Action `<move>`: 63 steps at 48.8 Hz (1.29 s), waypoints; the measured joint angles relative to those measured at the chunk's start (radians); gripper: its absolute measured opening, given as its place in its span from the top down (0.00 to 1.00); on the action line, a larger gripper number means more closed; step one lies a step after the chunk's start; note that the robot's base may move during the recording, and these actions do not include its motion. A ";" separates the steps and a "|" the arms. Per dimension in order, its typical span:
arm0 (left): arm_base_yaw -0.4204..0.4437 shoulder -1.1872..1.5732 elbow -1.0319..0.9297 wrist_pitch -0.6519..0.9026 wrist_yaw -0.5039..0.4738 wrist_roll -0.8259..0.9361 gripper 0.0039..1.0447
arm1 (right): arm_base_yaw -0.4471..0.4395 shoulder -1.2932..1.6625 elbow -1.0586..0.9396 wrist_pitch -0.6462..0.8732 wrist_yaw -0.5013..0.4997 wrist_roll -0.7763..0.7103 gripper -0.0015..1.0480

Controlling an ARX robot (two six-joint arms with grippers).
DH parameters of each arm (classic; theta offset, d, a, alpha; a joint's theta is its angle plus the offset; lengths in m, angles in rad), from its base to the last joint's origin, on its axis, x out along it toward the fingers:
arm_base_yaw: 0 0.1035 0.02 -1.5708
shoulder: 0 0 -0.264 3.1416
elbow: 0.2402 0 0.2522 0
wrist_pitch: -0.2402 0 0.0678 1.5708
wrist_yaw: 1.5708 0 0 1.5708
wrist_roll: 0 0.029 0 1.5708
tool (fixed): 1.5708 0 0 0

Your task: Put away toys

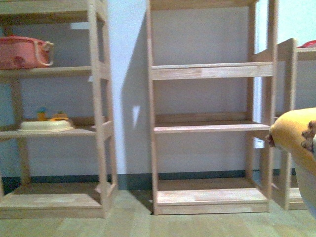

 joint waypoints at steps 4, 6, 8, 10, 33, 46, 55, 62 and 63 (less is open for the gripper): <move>0.000 0.000 0.000 0.000 0.001 0.000 0.06 | 0.000 -0.002 0.000 0.000 0.002 0.000 0.93; -0.001 0.000 0.000 0.000 0.007 0.002 0.06 | -0.002 -0.002 0.000 0.000 0.014 0.000 0.93; 0.000 0.000 0.000 0.000 0.004 0.002 0.06 | -0.002 -0.002 0.000 0.000 0.014 0.000 0.93; 0.000 0.000 0.000 0.000 0.002 0.002 0.06 | -0.002 -0.002 0.000 0.000 0.006 0.000 0.93; 0.000 0.000 0.000 0.000 0.000 0.002 0.06 | -0.001 -0.002 0.000 0.000 -0.001 0.000 0.93; 0.000 0.000 0.000 0.000 -0.002 0.002 0.06 | 0.000 -0.002 0.000 0.000 -0.005 0.000 0.93; 0.001 0.000 0.000 0.000 -0.001 0.002 0.06 | 0.000 -0.001 0.000 0.000 0.000 0.000 0.93; 0.000 0.000 0.000 0.000 0.000 0.002 0.06 | -0.001 0.000 0.000 0.000 0.002 0.000 0.93; 0.000 0.000 0.000 0.000 -0.001 0.002 0.06 | -0.001 0.000 0.000 0.000 0.002 0.000 0.93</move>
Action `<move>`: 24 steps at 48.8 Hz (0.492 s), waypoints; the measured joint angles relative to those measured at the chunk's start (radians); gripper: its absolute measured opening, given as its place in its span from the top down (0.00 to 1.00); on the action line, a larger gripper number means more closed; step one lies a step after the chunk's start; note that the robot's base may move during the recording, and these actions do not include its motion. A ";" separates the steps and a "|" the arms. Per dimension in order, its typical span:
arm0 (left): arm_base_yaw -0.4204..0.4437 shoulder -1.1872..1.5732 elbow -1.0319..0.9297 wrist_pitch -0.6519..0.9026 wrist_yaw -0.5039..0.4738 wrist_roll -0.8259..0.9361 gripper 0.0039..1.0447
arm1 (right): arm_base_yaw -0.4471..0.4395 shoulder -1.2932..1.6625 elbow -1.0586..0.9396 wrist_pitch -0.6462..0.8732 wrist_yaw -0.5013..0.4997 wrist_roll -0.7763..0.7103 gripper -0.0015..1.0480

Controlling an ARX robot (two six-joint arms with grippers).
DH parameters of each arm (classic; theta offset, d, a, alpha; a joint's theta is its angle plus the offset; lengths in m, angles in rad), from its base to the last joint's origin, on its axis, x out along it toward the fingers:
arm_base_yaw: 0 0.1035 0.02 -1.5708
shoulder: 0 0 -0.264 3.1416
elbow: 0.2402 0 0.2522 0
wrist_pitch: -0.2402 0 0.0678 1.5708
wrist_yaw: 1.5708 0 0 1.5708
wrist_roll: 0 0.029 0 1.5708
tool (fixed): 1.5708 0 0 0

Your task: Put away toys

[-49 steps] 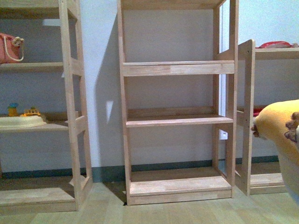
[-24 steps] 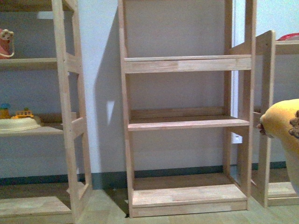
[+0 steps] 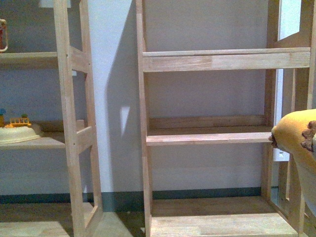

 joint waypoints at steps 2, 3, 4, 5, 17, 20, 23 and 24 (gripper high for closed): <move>0.000 0.000 0.000 0.000 0.001 0.000 0.06 | 0.000 0.000 0.000 0.000 -0.002 0.000 0.93; 0.000 0.000 0.000 0.000 0.001 0.000 0.06 | 0.000 0.000 0.000 0.000 -0.002 0.000 0.93; 0.000 0.000 0.000 0.000 0.001 0.000 0.06 | 0.000 0.000 0.000 0.000 -0.003 0.000 0.93; 0.000 0.000 0.000 0.000 0.001 0.000 0.06 | 0.000 0.000 0.000 0.000 -0.003 0.000 0.93; 0.000 0.000 0.000 0.000 0.000 0.000 0.06 | 0.000 0.000 0.000 0.000 -0.003 0.000 0.93; 0.000 0.000 0.000 0.000 0.000 0.000 0.06 | 0.000 0.000 0.000 0.000 -0.003 0.000 0.93; 0.000 0.000 0.000 0.000 0.000 0.000 0.06 | 0.000 0.000 0.000 0.000 -0.002 0.000 0.93; 0.000 0.000 0.000 0.000 0.001 0.000 0.06 | 0.000 0.000 0.000 0.000 -0.002 0.000 0.93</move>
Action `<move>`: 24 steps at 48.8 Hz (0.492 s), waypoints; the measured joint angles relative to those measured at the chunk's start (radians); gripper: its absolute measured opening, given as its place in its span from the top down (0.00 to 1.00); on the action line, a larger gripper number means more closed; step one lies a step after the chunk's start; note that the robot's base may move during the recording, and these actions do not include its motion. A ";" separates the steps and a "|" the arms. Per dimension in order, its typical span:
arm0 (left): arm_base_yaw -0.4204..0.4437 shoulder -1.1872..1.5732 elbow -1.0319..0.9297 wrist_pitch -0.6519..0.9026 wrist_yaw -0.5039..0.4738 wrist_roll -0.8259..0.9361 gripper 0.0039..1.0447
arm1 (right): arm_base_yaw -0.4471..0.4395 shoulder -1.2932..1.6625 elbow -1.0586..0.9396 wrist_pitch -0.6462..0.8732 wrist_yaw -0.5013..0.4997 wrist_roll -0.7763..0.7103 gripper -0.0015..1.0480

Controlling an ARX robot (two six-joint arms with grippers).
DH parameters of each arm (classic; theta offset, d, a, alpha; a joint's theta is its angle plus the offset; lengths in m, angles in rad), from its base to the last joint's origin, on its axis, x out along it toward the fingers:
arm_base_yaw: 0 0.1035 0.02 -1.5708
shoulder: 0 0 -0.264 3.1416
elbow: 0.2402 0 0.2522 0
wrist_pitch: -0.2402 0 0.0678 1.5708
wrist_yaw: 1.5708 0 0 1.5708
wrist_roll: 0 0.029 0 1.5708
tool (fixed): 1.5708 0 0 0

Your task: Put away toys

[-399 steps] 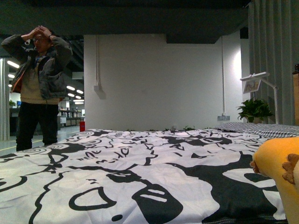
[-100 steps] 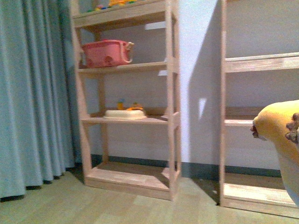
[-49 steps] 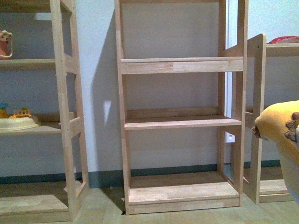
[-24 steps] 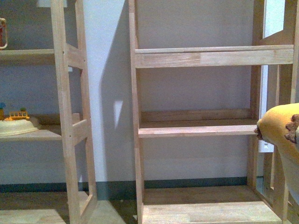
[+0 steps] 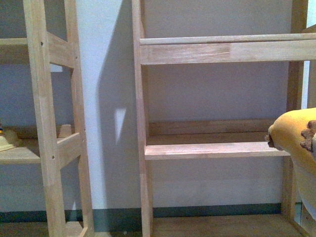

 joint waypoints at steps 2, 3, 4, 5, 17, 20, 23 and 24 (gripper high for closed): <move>0.000 0.000 0.000 0.000 0.000 0.000 0.06 | 0.000 0.000 0.000 0.000 0.000 0.000 0.93; 0.000 0.000 0.000 0.000 0.000 0.000 0.06 | 0.000 0.000 0.000 0.000 0.000 0.000 0.93; 0.000 0.000 0.000 0.000 0.000 0.000 0.06 | 0.000 0.000 0.000 0.000 0.000 0.000 0.93; 0.000 0.000 0.000 0.000 0.000 0.000 0.06 | 0.000 0.000 0.000 0.000 -0.001 0.000 0.93; 0.000 0.000 0.000 0.000 0.000 0.000 0.06 | 0.000 0.000 0.000 0.000 0.000 0.000 0.93; 0.000 0.000 0.000 0.000 0.000 0.000 0.06 | 0.000 0.000 0.000 0.000 0.000 0.000 0.93; 0.000 0.000 0.000 0.000 0.000 0.000 0.06 | 0.000 0.000 0.000 0.000 0.000 0.000 0.93; 0.000 0.000 0.000 0.000 0.000 0.000 0.06 | 0.000 0.000 0.000 0.000 0.000 0.000 0.93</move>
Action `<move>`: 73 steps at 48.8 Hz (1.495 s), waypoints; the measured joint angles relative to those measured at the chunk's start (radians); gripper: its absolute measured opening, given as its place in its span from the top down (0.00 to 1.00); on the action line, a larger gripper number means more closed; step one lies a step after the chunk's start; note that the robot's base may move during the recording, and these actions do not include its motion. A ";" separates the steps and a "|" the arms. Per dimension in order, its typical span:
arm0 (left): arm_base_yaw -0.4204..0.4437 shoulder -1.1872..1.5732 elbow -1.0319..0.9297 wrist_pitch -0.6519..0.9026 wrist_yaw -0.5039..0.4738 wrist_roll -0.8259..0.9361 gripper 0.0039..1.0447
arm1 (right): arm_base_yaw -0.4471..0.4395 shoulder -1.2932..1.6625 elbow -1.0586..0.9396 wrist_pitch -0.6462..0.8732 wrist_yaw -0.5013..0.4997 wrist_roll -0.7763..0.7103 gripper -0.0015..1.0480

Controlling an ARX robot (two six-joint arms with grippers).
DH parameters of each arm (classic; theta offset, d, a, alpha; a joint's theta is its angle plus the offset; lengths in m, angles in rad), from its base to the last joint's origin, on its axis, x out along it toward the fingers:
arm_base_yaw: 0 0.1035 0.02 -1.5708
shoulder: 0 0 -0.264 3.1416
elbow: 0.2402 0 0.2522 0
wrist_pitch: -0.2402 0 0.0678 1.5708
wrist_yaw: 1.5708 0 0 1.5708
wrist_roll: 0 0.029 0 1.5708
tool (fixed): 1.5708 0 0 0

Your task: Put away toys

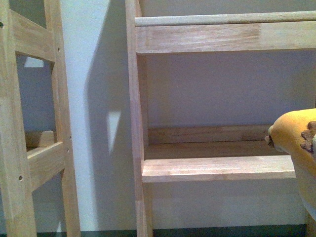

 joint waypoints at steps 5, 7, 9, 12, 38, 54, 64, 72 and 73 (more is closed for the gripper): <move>0.000 0.000 0.000 0.000 0.000 0.000 0.06 | 0.000 0.000 0.000 0.000 0.000 0.000 0.93; 0.000 0.000 0.000 0.000 0.000 0.000 0.06 | 0.000 0.000 0.000 0.000 0.000 0.000 0.93; 0.000 0.000 0.000 0.000 0.000 0.000 0.06 | 0.000 0.000 0.000 0.000 0.000 0.000 0.93; 0.000 0.000 0.000 0.000 0.000 0.000 0.06 | 0.000 0.000 0.000 0.000 0.001 0.000 0.93; 0.000 0.000 0.000 0.000 0.000 0.000 0.06 | -0.247 0.222 0.306 -0.144 -0.013 -0.101 0.93; 0.000 0.000 0.000 0.000 0.000 0.000 0.06 | -0.178 0.597 0.846 -0.128 -0.015 -0.117 0.93; 0.000 0.000 0.000 0.000 0.000 0.000 0.06 | -0.009 0.821 1.194 -0.204 0.085 -0.174 0.93; 0.000 0.000 0.000 0.000 0.000 0.000 0.06 | 0.124 1.015 1.442 -0.235 0.183 -0.211 0.93; 0.000 0.000 0.000 0.000 0.000 0.000 0.06 | 0.135 1.035 1.465 -0.239 0.189 -0.213 0.93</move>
